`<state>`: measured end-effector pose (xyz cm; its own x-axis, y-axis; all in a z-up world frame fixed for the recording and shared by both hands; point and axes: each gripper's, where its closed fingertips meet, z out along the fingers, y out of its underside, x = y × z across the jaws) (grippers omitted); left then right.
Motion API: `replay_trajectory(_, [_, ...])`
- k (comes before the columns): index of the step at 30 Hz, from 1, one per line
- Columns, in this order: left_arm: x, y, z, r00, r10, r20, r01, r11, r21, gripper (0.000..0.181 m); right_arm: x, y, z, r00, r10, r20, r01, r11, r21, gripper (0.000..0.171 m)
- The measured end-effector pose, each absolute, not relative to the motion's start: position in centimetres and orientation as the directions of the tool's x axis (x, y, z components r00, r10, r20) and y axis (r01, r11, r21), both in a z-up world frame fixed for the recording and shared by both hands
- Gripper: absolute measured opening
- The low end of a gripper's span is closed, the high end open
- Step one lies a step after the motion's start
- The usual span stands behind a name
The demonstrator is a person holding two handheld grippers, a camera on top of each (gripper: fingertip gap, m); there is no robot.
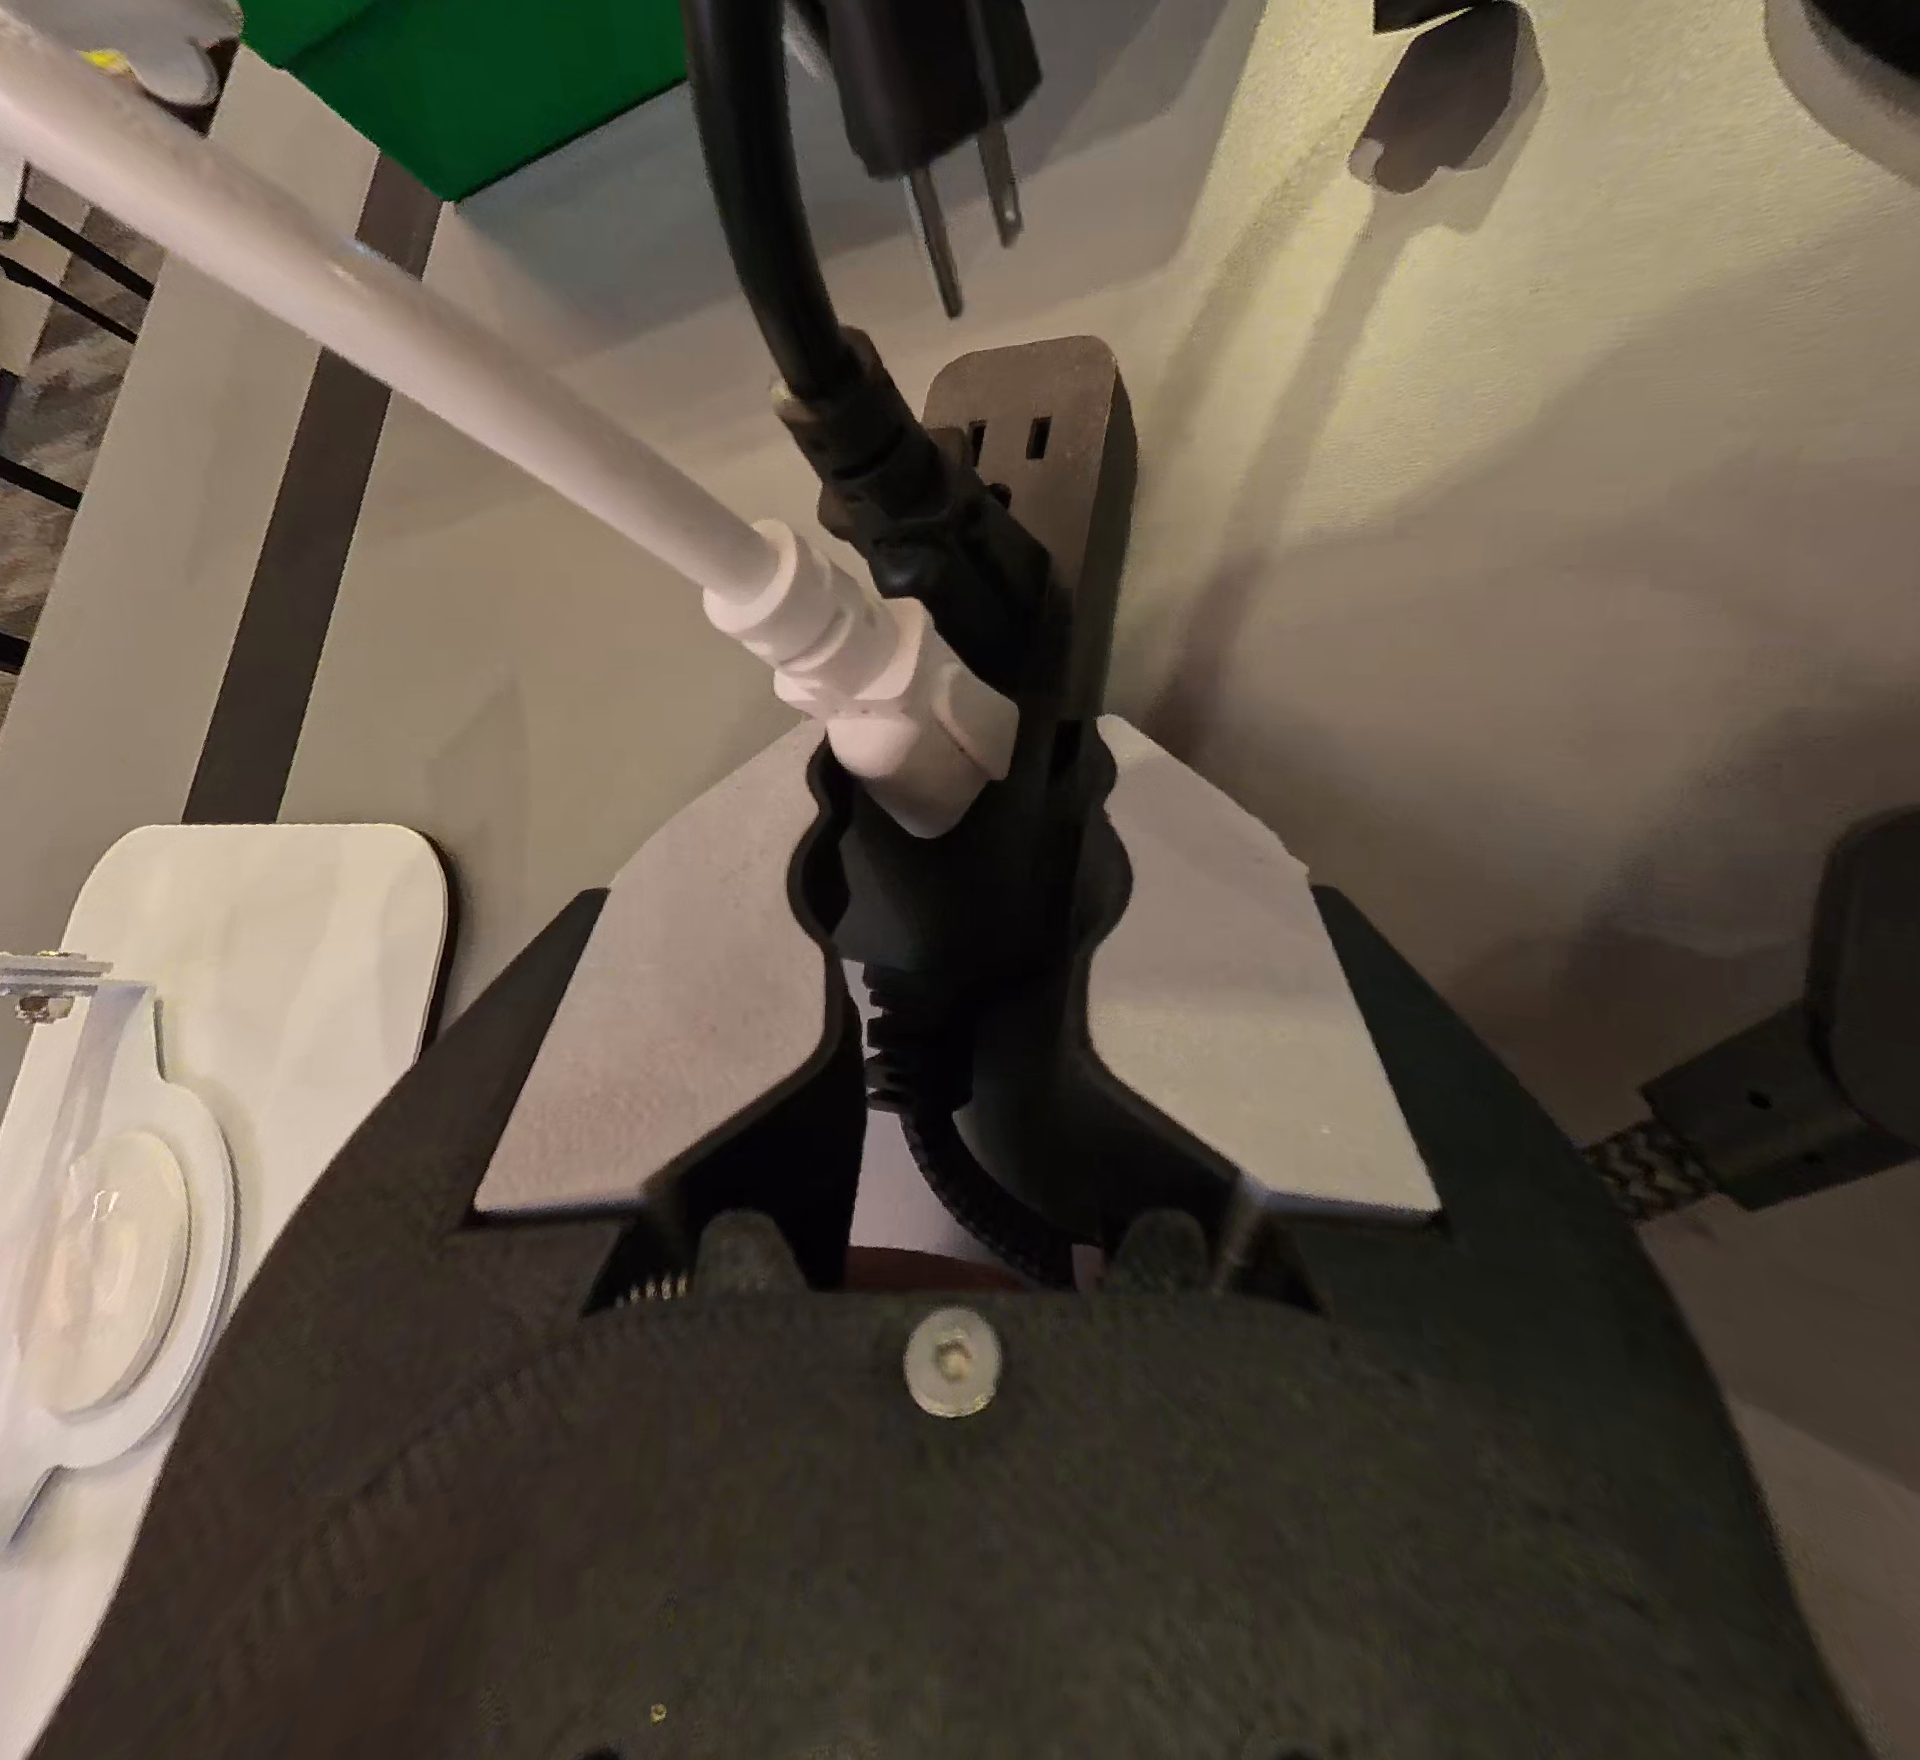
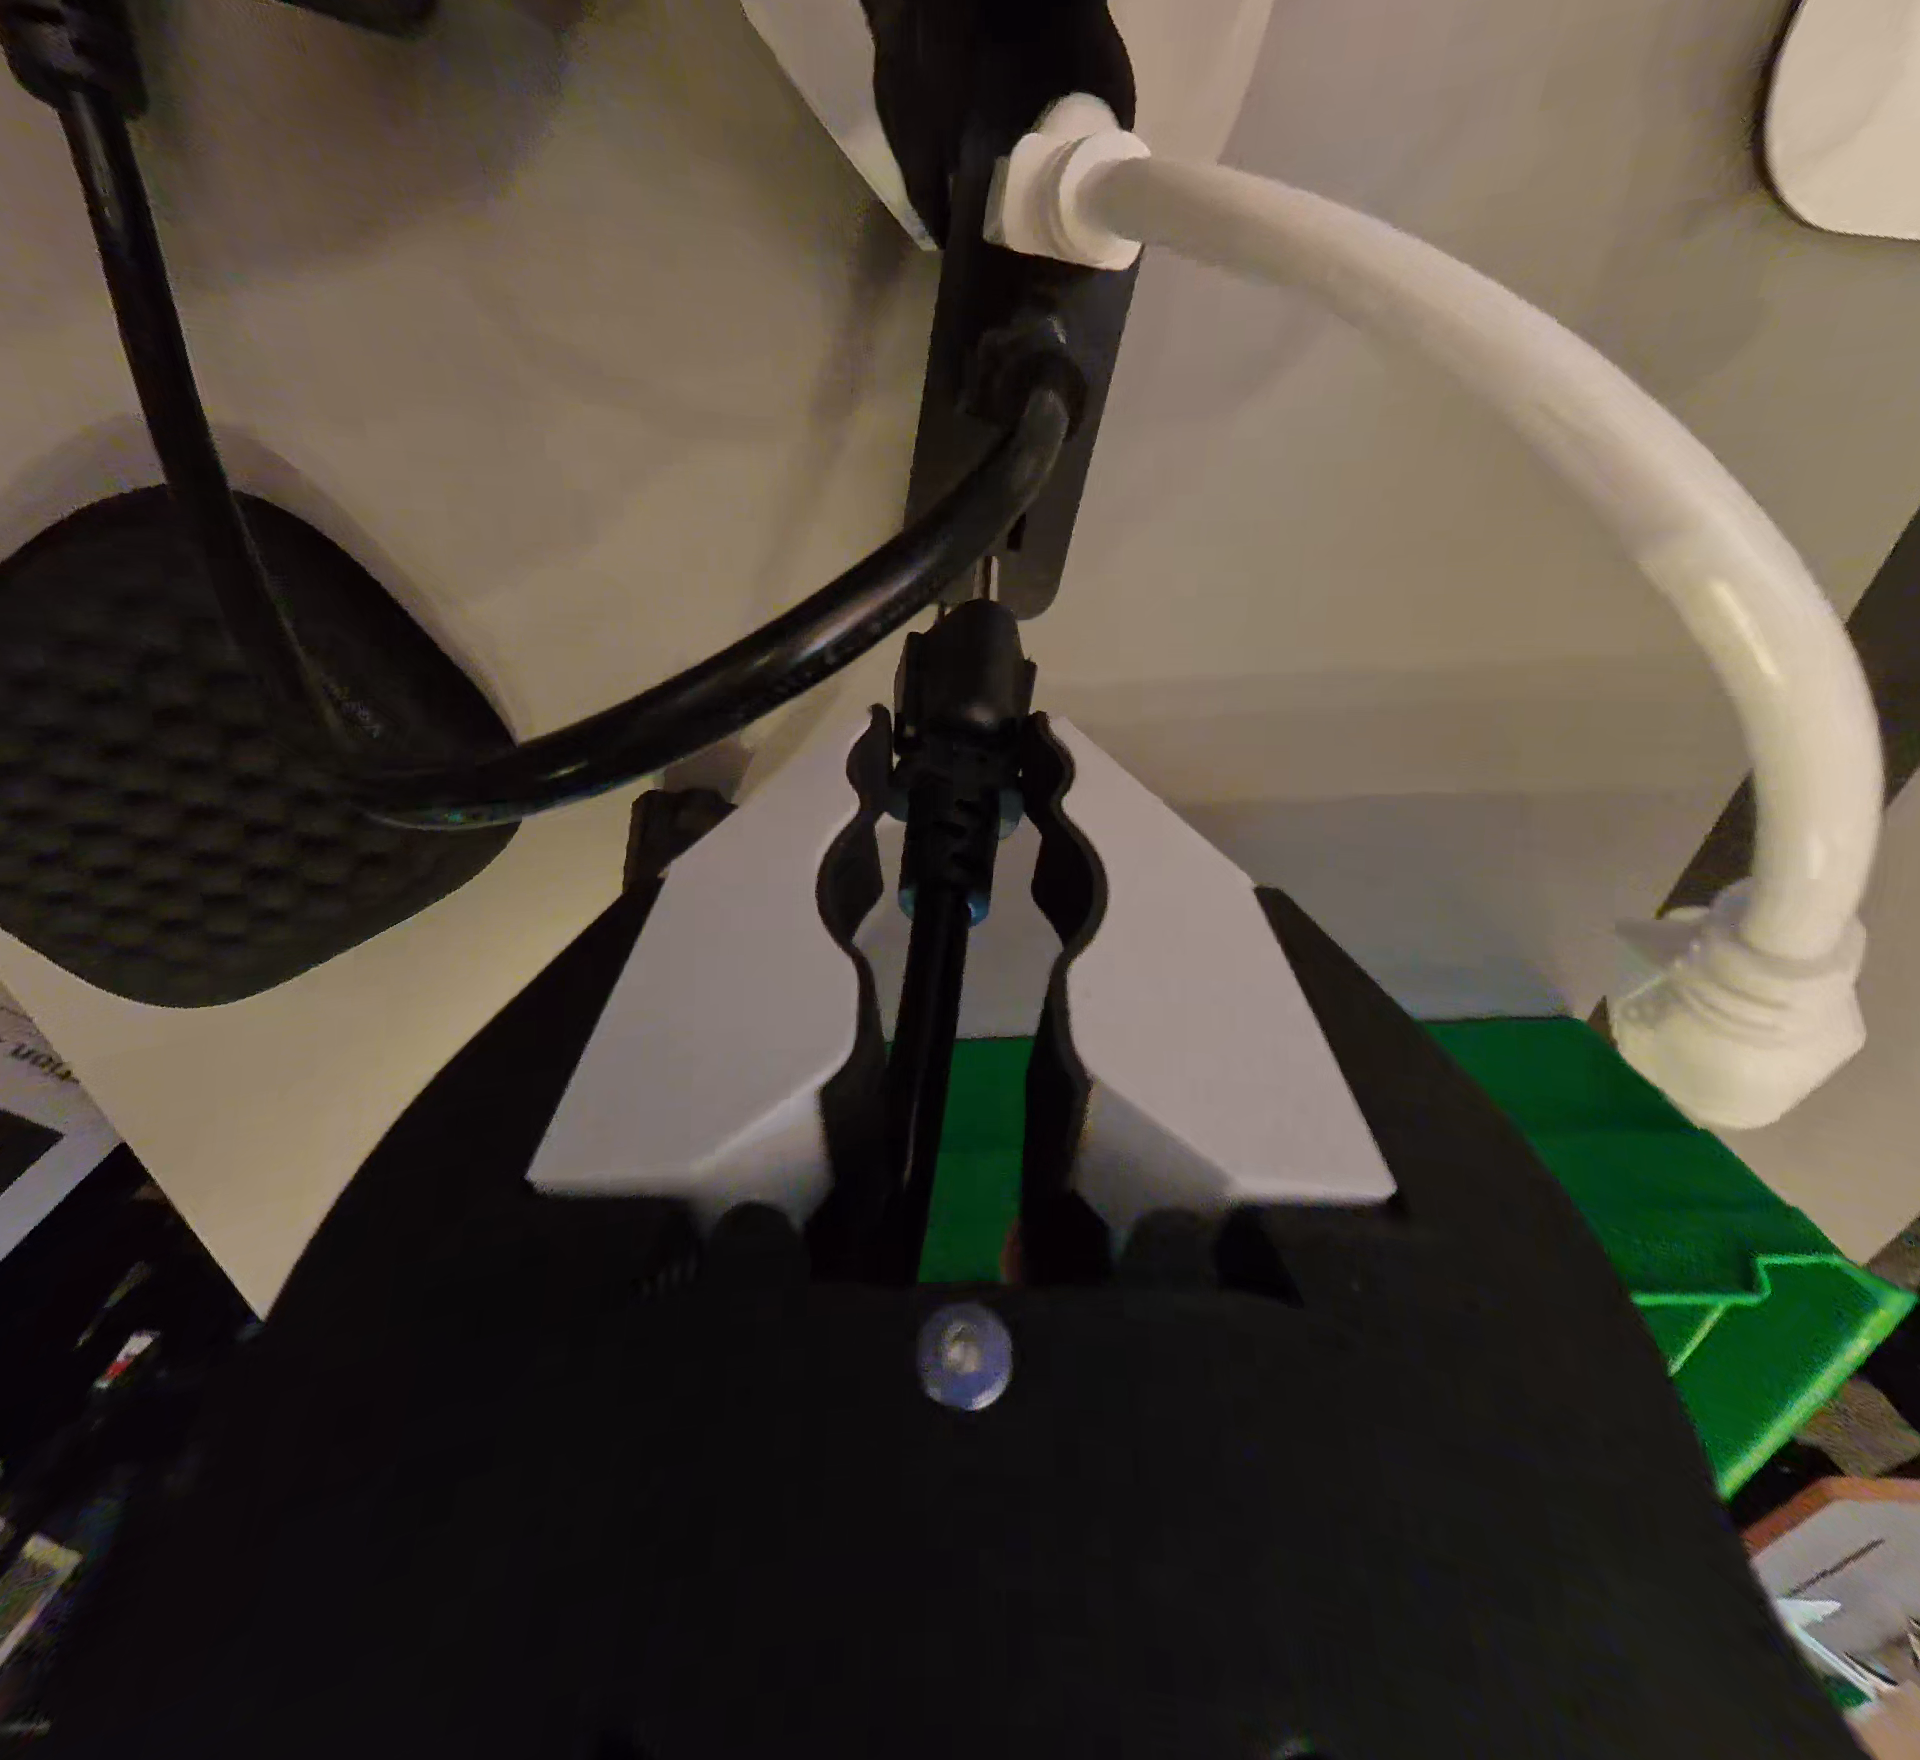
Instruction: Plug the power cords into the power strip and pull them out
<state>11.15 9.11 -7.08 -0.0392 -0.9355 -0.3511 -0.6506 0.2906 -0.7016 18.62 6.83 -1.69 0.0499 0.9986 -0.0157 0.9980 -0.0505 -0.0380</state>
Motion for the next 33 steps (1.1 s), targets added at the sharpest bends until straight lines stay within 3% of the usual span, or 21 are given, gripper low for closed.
replay_trajectory(12, [11.3,9.1,-7.2,-0.042,-0.929,-0.369,-0.651,0.306,-0.695,0.041,18.1,7.1,-3.8,-0.02,0.998,-0.055,0.996,0.025,0.084,0.022])
replay_trajectory(33, [11.6,9.0,-7.2,-0.036,-0.931,-0.364,-0.648,0.299,-0.701,0.041,17.6,7.3,-4.6,-0.021,0.997,-0.068,0.991,0.029,0.127,0.023])
